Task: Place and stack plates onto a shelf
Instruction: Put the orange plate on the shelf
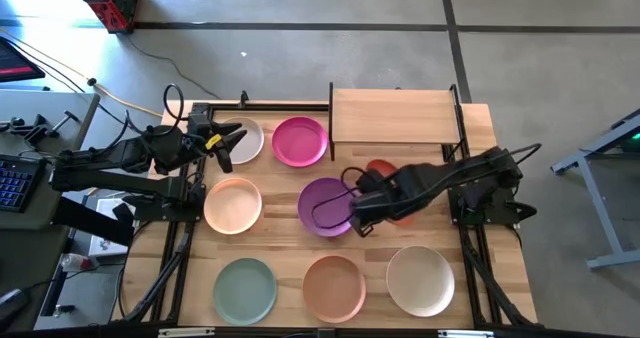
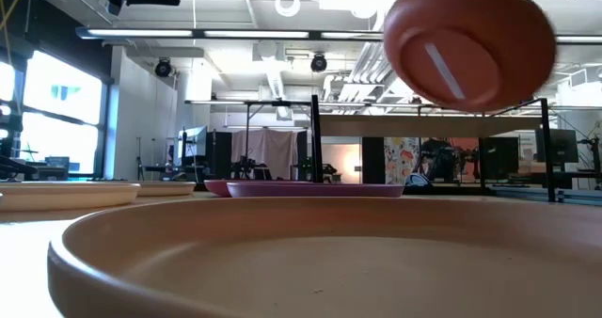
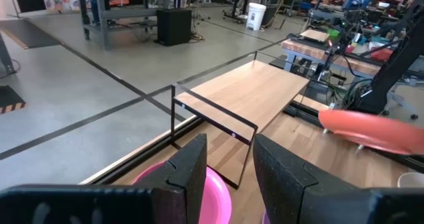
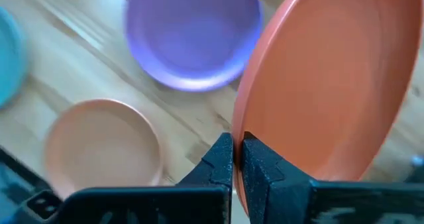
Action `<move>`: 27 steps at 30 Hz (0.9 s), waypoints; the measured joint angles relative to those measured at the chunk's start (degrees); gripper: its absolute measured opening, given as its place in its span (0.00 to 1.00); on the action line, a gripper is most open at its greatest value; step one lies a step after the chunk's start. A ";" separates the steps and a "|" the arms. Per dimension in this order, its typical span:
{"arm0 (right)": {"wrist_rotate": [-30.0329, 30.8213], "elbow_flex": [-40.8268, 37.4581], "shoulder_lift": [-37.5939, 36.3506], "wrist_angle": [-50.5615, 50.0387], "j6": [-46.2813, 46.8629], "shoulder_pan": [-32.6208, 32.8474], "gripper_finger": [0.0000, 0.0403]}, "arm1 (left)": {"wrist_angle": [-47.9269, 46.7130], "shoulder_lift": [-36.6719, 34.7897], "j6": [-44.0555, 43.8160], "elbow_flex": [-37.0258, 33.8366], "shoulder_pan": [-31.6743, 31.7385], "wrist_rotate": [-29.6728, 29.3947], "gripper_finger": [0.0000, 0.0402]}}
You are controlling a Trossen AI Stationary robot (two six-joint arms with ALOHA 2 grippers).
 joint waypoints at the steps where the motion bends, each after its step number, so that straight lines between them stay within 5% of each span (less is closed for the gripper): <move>1: 0.94 1.37 -0.04 0.06 -1.00 -0.02 0.00 | -0.01 0.00 0.00 0.00 -0.02 -0.37 0.28; 11: 9.25 9.52 -0.22 0.02 -14.97 -3.49 0.00 | 0.00 -0.02 -0.03 0.00 0.00 -2.26 0.28; 27: 18.77 9.13 -4.75 0.13 -41.20 -15.57 0.00 | 0.01 0.01 -0.18 0.00 0.00 -2.55 0.28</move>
